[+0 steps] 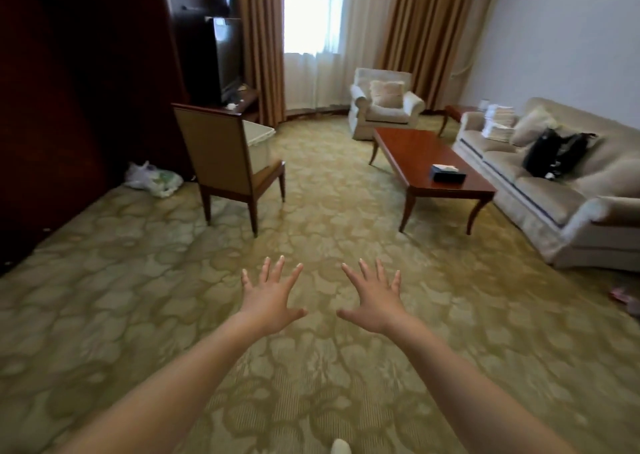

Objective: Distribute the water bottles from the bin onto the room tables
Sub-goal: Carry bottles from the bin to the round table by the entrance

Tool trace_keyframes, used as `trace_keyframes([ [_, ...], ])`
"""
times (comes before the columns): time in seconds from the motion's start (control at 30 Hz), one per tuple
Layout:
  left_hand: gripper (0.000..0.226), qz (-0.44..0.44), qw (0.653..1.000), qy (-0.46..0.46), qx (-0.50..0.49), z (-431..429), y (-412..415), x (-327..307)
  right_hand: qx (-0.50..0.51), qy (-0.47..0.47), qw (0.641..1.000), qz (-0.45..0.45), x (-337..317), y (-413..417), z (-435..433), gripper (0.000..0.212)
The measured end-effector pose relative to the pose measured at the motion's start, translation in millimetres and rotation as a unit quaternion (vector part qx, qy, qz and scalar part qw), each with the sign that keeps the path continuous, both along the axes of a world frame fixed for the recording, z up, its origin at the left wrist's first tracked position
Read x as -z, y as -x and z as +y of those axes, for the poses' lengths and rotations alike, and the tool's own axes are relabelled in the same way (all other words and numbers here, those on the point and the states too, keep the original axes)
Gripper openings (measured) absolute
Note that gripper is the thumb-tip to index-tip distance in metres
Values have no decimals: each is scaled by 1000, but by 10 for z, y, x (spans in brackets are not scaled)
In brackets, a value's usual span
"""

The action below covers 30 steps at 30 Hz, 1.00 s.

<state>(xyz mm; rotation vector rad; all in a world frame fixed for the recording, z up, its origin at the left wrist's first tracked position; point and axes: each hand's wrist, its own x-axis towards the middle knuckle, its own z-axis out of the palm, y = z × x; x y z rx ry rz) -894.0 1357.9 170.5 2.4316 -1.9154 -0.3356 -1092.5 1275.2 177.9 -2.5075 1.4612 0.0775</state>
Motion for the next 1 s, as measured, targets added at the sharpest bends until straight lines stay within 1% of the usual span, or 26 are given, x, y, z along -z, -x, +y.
trace_keyframes([
  [0.13, 92, -1, 998, 0, -55, -738, -313, -26, -40, 6, 999, 14, -20, -423, -934, 94],
  [0.27, 93, -6, 995, 10, -95, -1494, -585, -78, -82, 13, 997, 4, -82, -755, -1798, 95],
  [0.5, 95, -4, 992, -8, -128, -2568, -1052, -16, -127, -6, 992, 20, -32, -1294, -3053, 96],
  [0.63, 94, 5, 991, -18, -131, -3312, -1435, 100, -129, -13, 991, 29, 108, -1712, -3806, 95],
  [0.77, 93, 6, 993, -10, -119, -4227, -1951, 189, -118, -11, 992, 34, 201, -2239, -4657, 95],
  [1.0, 91, -18, 995, -16, -96, -5762, -2891, 28, -94, -12, 995, 18, 122, -3043, -6030, 93],
])
